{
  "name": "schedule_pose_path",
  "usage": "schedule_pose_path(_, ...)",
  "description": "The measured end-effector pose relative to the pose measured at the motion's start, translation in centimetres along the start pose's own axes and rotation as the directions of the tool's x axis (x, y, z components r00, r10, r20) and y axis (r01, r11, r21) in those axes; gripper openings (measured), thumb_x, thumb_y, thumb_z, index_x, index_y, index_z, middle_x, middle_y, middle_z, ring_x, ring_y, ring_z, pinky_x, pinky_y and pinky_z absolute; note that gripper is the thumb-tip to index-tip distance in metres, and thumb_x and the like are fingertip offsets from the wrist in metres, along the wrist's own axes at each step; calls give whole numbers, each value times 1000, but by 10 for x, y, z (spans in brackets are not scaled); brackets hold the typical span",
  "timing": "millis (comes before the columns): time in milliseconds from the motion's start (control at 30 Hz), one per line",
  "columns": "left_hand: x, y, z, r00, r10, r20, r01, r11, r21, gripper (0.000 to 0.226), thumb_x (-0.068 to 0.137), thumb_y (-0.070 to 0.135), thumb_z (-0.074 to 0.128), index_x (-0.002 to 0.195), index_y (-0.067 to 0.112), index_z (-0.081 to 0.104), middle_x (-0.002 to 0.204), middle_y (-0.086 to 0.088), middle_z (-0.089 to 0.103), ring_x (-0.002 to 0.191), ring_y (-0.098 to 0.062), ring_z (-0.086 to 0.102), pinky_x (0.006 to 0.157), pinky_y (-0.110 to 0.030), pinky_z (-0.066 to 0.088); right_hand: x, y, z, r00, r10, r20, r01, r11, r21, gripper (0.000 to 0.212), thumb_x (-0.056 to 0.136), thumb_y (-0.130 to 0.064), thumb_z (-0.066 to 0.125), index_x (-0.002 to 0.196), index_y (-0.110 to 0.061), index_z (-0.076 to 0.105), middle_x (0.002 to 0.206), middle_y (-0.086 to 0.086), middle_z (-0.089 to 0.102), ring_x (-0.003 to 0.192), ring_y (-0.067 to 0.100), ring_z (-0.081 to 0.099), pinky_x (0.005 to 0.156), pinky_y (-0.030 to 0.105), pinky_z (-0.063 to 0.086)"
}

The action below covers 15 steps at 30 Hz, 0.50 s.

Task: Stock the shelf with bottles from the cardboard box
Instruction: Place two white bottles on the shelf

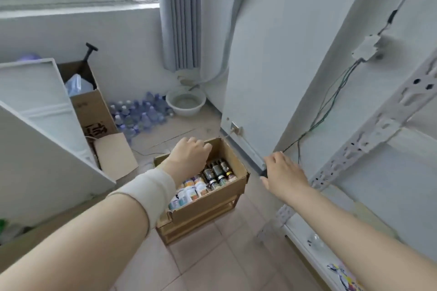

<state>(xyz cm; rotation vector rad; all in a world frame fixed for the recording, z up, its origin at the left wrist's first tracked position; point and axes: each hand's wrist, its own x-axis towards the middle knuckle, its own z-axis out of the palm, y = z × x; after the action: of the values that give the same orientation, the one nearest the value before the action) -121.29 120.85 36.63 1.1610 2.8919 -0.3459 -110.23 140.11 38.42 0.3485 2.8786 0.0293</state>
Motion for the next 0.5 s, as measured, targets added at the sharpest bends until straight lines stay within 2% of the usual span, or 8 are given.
schedule_pose_path(133, 7, -21, 73, 985, -59, 162, 70, 996, -63, 29, 96, 19, 40, 124, 12, 46, 122, -7, 57, 111, -26, 54, 89, -33, 42, 47, -29, 46, 992, -54, 116, 57, 998, -22, 54, 94, -38, 45, 138, -9, 34, 142, 12, 38, 133, 28, 33, 108, 38, 33)
schedule_pose_path(300, 29, -34, 155, 910, -153, 384, 238, 954, -183, 31, 95, 24, 46, 124, 12, 47, 122, -8, 58, 111, -26, 56, 87, -34, 45, 123, -53, 99, 964, -112, 242, 112, 994, 14, 53, 93, -39, 46, 137, -11, 36, 140, 10, 42, 131, 26, 36, 106, 37, 34)
schedule_pose_path(400, 53, -35, 197, 828, -232, 511, 423, 857, -294, 33, 94, 24, 46, 125, 13, 47, 125, -8, 57, 114, -27, 55, 89, -35, 46, 172, -66, 131, 934, -150, 325, 132, 988, 75, 51, 94, -37, 47, 136, -9, 38, 139, 11, 43, 131, 26, 38, 106, 36, 34)
schedule_pose_path(500, 74, -32, 235, 723, -258, 641, 578, 735, -356, 36, 94, 29, 45, 128, 16, 46, 128, -6, 56, 116, -26, 55, 91, -37, 46, 207, -79, 168, 873, -188, 450, 146, 981, 127, 51, 94, -37, 47, 136, -9, 37, 138, 10, 43, 129, 27, 40, 104, 35, 34)
